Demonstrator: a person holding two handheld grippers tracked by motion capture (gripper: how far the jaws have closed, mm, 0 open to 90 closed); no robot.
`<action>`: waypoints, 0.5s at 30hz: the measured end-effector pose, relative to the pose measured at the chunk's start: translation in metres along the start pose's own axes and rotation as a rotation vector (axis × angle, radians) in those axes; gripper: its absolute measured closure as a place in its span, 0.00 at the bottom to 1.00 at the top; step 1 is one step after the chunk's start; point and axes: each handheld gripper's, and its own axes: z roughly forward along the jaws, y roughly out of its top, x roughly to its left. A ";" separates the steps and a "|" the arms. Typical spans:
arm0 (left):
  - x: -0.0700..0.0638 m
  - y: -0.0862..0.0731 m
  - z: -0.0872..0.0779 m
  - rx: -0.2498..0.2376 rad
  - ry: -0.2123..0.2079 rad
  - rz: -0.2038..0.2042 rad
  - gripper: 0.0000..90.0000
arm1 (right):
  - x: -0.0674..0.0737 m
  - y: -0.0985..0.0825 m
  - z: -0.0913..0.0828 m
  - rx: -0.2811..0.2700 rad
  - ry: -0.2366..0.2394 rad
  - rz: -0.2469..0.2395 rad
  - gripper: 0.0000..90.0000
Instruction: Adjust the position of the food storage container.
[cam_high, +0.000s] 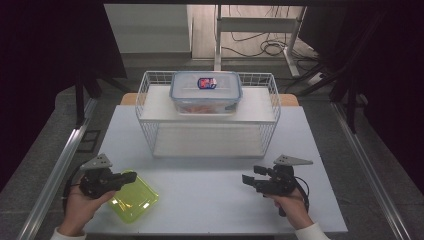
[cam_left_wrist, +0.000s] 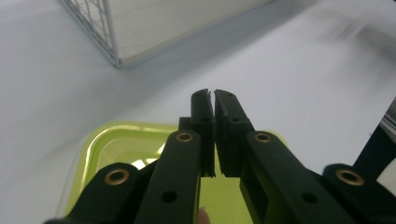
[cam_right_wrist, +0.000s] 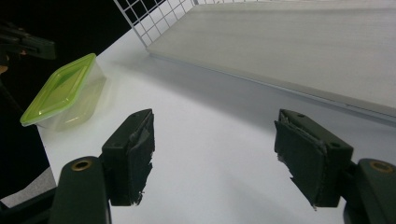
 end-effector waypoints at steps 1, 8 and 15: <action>0.003 -0.003 -0.003 -0.001 0.007 -0.004 0.98 | 0.000 0.000 0.000 0.002 -0.001 0.001 0.32; 0.036 -0.029 -0.029 -0.016 0.111 -0.098 1.00 | 0.000 0.000 -0.001 -0.003 0.003 0.007 0.32; 0.062 -0.060 -0.041 0.023 0.188 -0.179 1.00 | 0.000 0.001 0.001 0.001 0.004 0.009 0.32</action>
